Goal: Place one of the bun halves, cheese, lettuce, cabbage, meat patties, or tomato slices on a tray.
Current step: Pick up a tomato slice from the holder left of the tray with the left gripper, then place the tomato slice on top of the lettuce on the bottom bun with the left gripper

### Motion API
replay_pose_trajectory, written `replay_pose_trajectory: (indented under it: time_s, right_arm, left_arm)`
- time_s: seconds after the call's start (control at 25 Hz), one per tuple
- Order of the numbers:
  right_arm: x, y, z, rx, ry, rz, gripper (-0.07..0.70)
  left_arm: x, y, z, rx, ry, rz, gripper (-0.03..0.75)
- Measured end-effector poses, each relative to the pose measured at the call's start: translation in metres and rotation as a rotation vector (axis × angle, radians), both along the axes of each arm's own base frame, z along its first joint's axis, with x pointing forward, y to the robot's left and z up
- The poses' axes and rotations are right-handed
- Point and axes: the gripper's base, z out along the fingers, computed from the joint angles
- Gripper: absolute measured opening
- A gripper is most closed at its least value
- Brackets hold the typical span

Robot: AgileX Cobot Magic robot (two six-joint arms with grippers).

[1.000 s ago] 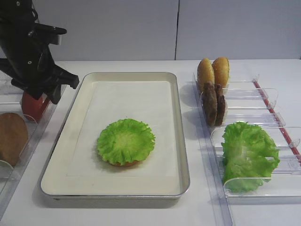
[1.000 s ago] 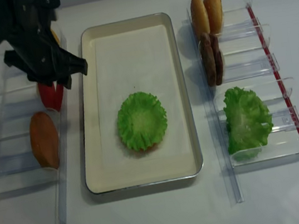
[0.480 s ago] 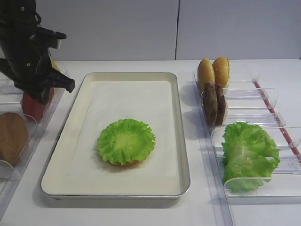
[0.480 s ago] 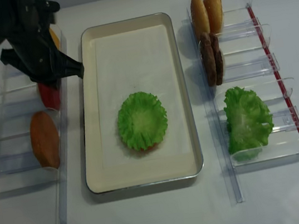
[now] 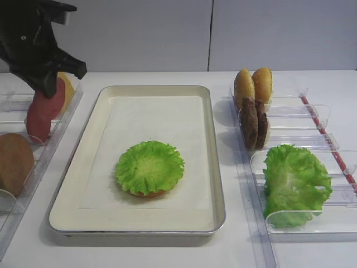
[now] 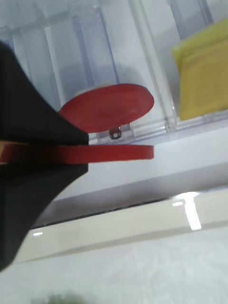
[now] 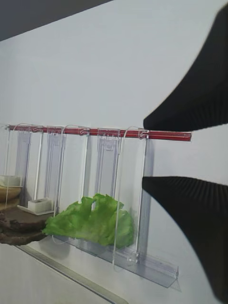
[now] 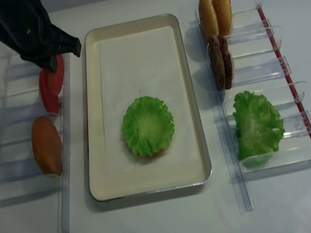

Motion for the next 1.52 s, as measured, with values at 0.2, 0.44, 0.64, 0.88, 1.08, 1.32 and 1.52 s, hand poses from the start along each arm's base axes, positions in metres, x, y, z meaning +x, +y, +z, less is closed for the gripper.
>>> replay_pose_trajectory:
  time_s: [0.2,0.44,0.64,0.88,1.08,1.32,1.52]
  right_arm:
    - [0.000,0.000,0.000,-0.001,0.000,0.000,0.283]
    - [0.000,0.000,0.000,-0.001,0.000,0.000,0.282]
    - [0.000,0.000,0.000,-0.001,0.000,0.000,0.276]
    - [0.000,0.000,0.000,-0.001,0.000,0.000,0.272]
    - [0.000,0.000,0.000,-0.001,0.000,0.000,0.257]
    - [0.000,0.000,0.000,-0.001,0.000,0.000,0.251]
    - [0.000,0.000,0.000,-0.001,0.000,0.000,0.251]
  left_arm:
    - [-0.027,-0.001,0.041,-0.102,-0.080,-0.028,0.038]
    - [-0.094,0.003,0.078,-0.241,-0.151,-0.083,0.038]
    - [-0.144,-0.001,0.069,-0.405,-0.086,-0.149,0.038]
    - [-0.162,-0.018,0.017,-0.612,0.090,-0.246,0.038]
    - [-0.144,-0.026,-0.018,-0.920,0.094,-0.219,0.038]
    - [-0.107,-0.038,-0.055,-1.105,0.149,-0.121,0.038]
    - [-0.088,-0.042,-0.090,-1.137,0.211,-0.058,0.038]
